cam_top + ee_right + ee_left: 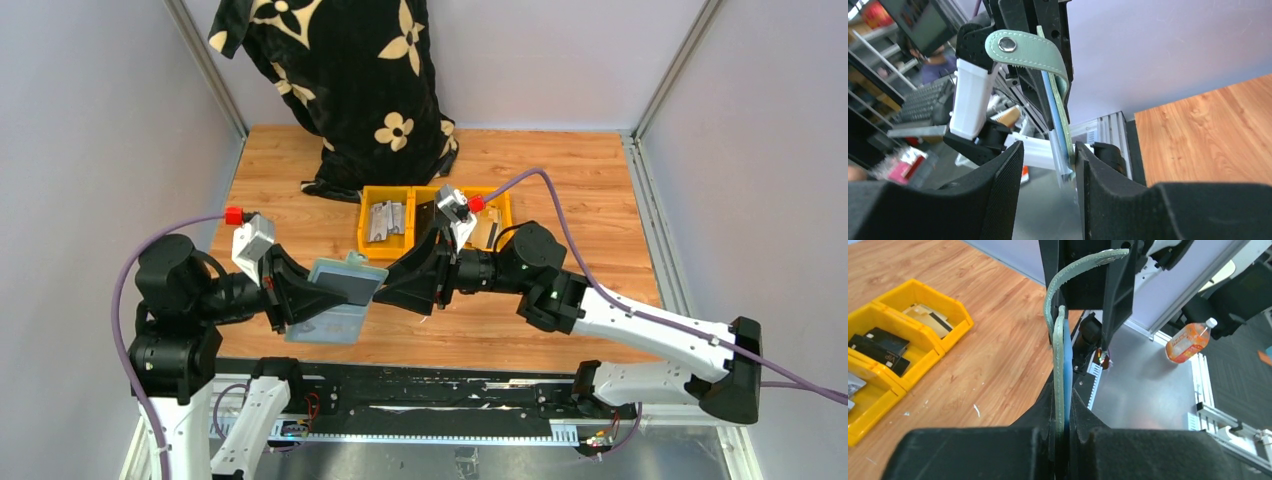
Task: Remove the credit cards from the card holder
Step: Remove the credit card from the card holder.
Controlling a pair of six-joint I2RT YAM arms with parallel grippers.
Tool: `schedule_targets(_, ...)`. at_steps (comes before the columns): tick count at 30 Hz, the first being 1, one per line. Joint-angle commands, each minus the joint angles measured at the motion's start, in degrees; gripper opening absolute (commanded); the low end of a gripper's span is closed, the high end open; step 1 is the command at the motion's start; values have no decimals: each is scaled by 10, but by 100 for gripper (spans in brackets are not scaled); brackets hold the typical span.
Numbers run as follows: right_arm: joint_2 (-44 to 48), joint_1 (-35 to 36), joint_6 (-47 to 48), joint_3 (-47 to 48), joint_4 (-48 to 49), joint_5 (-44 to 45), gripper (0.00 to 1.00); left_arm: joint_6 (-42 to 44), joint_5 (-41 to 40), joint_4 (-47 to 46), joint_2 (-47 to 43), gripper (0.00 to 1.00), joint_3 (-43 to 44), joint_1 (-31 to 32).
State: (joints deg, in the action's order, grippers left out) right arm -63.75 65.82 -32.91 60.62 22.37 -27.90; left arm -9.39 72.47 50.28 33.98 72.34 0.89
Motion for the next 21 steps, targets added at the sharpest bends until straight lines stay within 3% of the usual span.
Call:
schedule_targets(1,-9,-5,-87,-51,168,62,47,-55,-19,-4,27,0,10,1)
schedule_targets(6,-24,-5,-111,-86,226,87,48,-61,-20,-5,29,0,12,1)
schedule_targets(10,-51,-2,-141,-93,280,85,42,-70,-28,-18,24,0,7,1)
schedule_targets(12,-69,-1,-162,-95,317,81,36,-77,-31,-25,21,0,0,1)
schedule_targets(14,-88,-2,-182,-94,341,73,18,-91,-35,-43,14,0,-12,1)
schedule_targets(17,-88,-6,-184,-88,323,53,0,-114,-54,-62,3,0,-33,1)
schedule_targets(18,-81,-12,-182,-83,300,41,0,-122,-70,-63,-2,9,-41,1)
schedule_targets(21,-55,-45,-138,-44,165,-21,0,-154,-89,-89,-13,49,-82,1)
